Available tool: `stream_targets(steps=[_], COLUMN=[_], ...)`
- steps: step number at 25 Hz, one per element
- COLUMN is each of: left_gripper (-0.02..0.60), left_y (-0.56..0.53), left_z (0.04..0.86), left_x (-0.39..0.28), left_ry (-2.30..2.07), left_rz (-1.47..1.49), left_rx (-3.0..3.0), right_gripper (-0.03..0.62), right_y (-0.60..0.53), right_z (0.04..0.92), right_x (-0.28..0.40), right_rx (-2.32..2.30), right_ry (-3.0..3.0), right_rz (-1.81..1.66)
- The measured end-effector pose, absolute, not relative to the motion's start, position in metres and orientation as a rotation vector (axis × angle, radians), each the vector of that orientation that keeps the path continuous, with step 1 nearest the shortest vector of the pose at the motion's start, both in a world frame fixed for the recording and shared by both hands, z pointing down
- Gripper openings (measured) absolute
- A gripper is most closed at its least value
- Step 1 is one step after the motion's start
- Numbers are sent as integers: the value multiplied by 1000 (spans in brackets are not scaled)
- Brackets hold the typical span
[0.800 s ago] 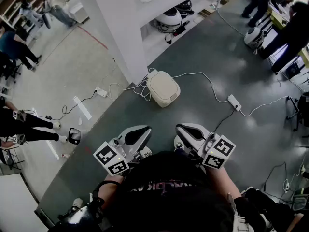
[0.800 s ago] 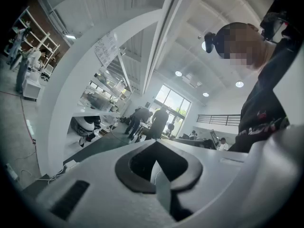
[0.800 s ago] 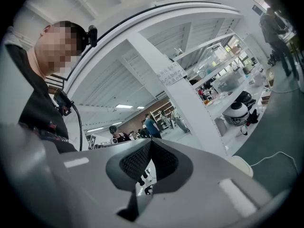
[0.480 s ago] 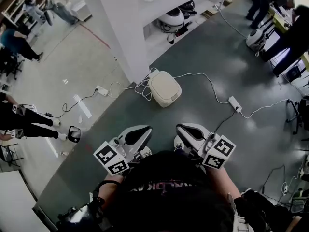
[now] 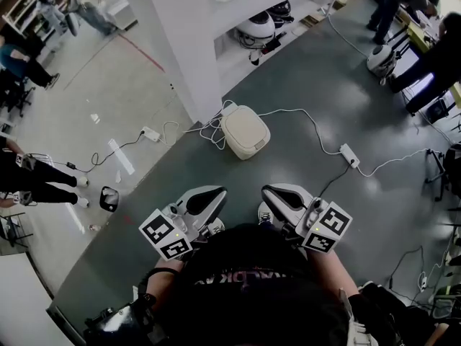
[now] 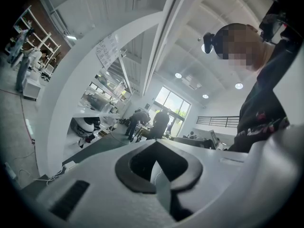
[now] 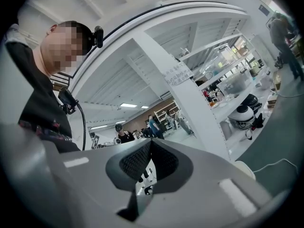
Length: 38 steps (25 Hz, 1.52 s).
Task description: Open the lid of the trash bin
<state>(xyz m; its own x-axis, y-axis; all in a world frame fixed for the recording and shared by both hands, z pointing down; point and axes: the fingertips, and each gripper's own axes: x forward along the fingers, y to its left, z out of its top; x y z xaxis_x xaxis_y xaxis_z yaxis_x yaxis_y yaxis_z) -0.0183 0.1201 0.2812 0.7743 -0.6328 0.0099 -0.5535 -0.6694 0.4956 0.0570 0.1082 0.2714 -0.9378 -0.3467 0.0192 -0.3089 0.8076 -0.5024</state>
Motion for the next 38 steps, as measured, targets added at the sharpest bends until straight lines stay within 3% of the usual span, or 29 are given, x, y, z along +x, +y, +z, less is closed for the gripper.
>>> stream_targets(steps=[38], left_gripper=[0], left_y=[164], left_z=[322], left_x=[-90], left_ry=[-692], left_rz=[-6], left_rx=[2584], right_gripper=[2], right_y=[119], right_z=[308], right_x=[-22], right_rx=[-785], right_ry=[2827], right_rz=[-862])
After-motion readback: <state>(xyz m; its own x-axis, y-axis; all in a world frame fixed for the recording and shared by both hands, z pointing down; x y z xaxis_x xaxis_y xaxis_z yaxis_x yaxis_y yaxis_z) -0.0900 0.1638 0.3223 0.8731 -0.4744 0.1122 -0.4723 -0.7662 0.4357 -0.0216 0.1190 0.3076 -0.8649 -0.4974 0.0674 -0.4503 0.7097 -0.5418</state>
